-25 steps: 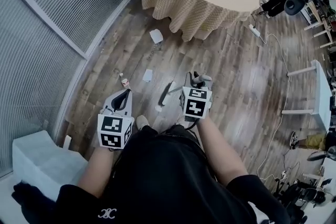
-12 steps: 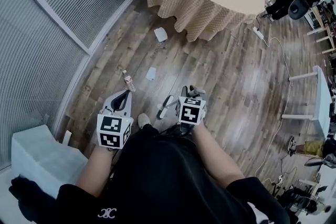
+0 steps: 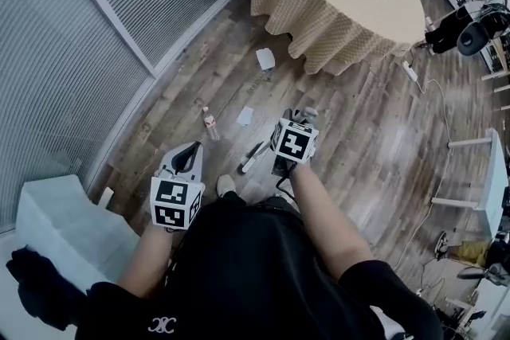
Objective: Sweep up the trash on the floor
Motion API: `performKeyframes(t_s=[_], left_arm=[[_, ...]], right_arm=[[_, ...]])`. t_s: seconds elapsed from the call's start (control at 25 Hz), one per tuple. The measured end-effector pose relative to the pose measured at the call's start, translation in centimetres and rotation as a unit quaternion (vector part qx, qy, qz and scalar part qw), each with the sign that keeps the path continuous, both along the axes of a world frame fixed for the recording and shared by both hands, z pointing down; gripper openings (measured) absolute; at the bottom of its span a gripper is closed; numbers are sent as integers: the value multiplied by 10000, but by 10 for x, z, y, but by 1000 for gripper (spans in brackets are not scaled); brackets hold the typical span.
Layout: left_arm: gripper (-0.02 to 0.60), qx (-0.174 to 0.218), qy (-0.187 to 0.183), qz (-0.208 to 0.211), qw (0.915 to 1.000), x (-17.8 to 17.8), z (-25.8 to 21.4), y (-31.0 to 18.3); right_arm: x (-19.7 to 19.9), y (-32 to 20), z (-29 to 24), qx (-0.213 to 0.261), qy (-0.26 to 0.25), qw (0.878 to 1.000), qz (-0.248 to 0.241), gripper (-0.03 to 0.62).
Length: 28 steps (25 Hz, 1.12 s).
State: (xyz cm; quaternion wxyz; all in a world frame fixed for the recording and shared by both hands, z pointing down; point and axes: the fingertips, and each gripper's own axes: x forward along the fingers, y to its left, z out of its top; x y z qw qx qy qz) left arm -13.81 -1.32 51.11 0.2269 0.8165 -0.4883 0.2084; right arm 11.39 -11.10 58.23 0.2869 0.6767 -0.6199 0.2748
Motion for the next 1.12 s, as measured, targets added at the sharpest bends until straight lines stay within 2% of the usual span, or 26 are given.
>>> performKeyframes(t_s=[0.2,0.4,0.72,0.88,0.96,1.12], left_arm=[[-3,54,27,-62,10000,-1,-2,-7],[-3,9,22,-28,10000,3,3,-9],[-3,74,48,76,9999,15,-1,-19],[-3,130,84,140,9998,19,-1,-23],[-3,153,116,156,9997,20,-3,-23],[-3,279,163,185,9993,22,-9,-36]], right_arm=[[-5,-17,-2,66,-17,10000,-64,80],[3,-26,-2,164,-52,9998,36,80],[17,-32,-13,319,9,9995,-76,80],[23,-43,-24,463,268,9973,-508,78],[24,-50,-31,529,445,9931,-947,78],[14,-67,-52,725,781,9733,-2031,78]])
